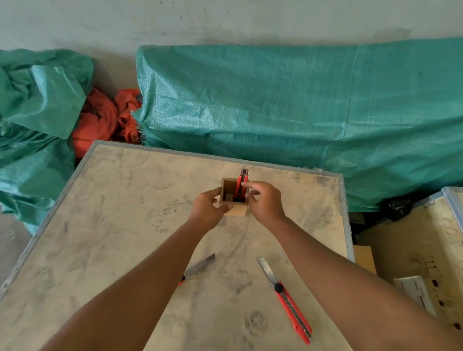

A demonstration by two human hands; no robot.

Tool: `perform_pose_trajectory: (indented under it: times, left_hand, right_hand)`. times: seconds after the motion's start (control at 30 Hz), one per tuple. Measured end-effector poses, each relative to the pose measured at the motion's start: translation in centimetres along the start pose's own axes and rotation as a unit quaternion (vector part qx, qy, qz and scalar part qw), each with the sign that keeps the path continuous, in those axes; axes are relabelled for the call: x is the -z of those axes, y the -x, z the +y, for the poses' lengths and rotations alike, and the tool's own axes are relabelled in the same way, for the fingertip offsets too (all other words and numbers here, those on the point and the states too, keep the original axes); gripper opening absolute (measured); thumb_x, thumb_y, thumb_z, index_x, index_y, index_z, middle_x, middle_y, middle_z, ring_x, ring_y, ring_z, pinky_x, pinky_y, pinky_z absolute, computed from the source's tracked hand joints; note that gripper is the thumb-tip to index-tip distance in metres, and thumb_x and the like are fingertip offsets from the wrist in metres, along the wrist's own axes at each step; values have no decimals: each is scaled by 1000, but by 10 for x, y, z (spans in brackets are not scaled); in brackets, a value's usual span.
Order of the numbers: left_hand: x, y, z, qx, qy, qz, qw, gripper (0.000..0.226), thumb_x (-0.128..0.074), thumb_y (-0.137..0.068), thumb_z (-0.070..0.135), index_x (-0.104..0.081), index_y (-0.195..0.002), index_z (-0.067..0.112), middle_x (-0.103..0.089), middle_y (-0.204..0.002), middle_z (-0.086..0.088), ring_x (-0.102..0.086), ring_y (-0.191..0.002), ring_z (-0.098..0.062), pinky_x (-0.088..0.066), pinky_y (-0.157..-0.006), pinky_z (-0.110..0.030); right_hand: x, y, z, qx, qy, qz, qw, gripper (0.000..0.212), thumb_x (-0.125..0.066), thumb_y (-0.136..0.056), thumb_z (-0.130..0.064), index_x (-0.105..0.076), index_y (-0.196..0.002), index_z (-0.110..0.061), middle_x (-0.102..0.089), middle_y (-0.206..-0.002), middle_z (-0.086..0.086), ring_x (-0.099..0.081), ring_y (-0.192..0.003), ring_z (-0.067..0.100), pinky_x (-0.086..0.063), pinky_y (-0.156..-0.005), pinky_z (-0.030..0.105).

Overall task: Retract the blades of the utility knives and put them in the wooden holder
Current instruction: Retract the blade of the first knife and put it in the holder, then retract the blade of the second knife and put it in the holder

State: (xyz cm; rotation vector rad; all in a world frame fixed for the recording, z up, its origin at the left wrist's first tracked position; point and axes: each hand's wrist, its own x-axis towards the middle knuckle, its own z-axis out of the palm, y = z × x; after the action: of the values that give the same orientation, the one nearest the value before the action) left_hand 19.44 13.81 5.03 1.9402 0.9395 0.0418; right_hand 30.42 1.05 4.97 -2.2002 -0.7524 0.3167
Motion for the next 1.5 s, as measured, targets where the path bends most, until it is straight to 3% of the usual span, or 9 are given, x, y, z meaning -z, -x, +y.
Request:
perform_pose_trajectory:
  times: [0.3, 0.53, 0.67, 0.73, 0.83, 0.97, 1.13, 1.33, 1.5]
  left_hand:
    - [32, 91, -40, 18, 18, 46, 999, 48, -76, -84, 33, -65, -130, 21, -67, -132, 2, -63, -115, -16, -48, -91, -28]
    - [58, 148, -113, 70, 0, 53, 996, 45, -76, -84, 29, -67, -128, 20, -67, -131, 2, -62, -116, -19, -45, -88, -26]
    - [68, 165, -156, 94, -37, 59, 993, 46, -76, -82, 25, -66, -127, 20, -63, -129, -1, -60, -116, -24, -48, -92, -30]
    - [70, 169, -181, 99, -92, 50, 990, 52, -73, -80, 26, -63, -131, 23, -59, -138, -2, -52, -126, -26, -47, -102, -39]
    - [72, 176, -205, 112, -158, 18, 981, 57, -75, -80, 34, -59, -135, 27, -53, -138, -2, -47, -126, -29, -46, -100, -45]
    - [74, 180, -223, 63, -185, 8, 981, 45, -70, -85, 26, -64, -130, 27, -55, -133, -4, -48, -121, -29, -47, -95, -43]
    - [74, 180, -233, 41, -162, -1, 986, 43, -66, -86, 13, -66, -128, 22, -60, -126, -8, -52, -115, -32, -48, -93, -39]
    - [76, 194, -226, 13, -85, 17, 996, 38, -74, -81, 17, -72, -119, 15, -65, -117, -11, -64, -103, -31, -52, -89, -35]
    - [86, 205, -201, -27, -41, 31, 998, 44, -77, -81, 26, -69, -123, 17, -64, -114, 0, -64, -91, -16, -48, -80, -22]
  right_hand:
    - [-4, 82, -29, -54, -63, -92, 992, 34, -71, -92, -7, -71, -126, -14, -72, -125, 9, -69, -110, 25, -57, -96, 33]
    - [-59, 142, -46, -107, -81, -167, 977, 22, -68, -93, -16, -78, -112, -20, -77, -108, 1, -67, -91, 9, -48, -77, 12]
    - [-104, 168, -54, -171, -81, -173, 967, 22, -66, -92, -16, -79, -109, -21, -76, -100, 1, -68, -87, 17, -57, -83, 28]
    - [-125, 176, -56, -201, -77, -174, 961, 28, -68, -91, -18, -75, -118, -19, -75, -103, 3, -70, -98, 20, -57, -93, 34]
    - [-148, 186, -60, -228, -67, -182, 954, 40, -69, -90, -19, -68, -130, -19, -74, -108, 2, -70, -109, 26, -56, -99, 42]
    - [-167, 189, -60, -261, -64, -166, 949, 43, -70, -90, -21, -66, -133, -22, -74, -120, 4, -68, -113, 24, -55, -101, 42]
    - [-184, 184, -57, -281, -79, -136, 947, 39, -74, -88, -27, -69, -126, -22, -72, -105, 0, -73, -100, 26, -60, -93, 45]
    - [-177, 186, -70, -317, -179, -60, 929, 16, -71, -93, -18, -71, -109, -16, -72, -103, 10, -75, -90, 24, -66, -78, 42]
    - [-140, 179, -90, -294, -261, -46, 918, 14, -70, -95, -14, -69, -108, -18, -74, -101, 13, -77, -87, 22, -67, -72, 37]
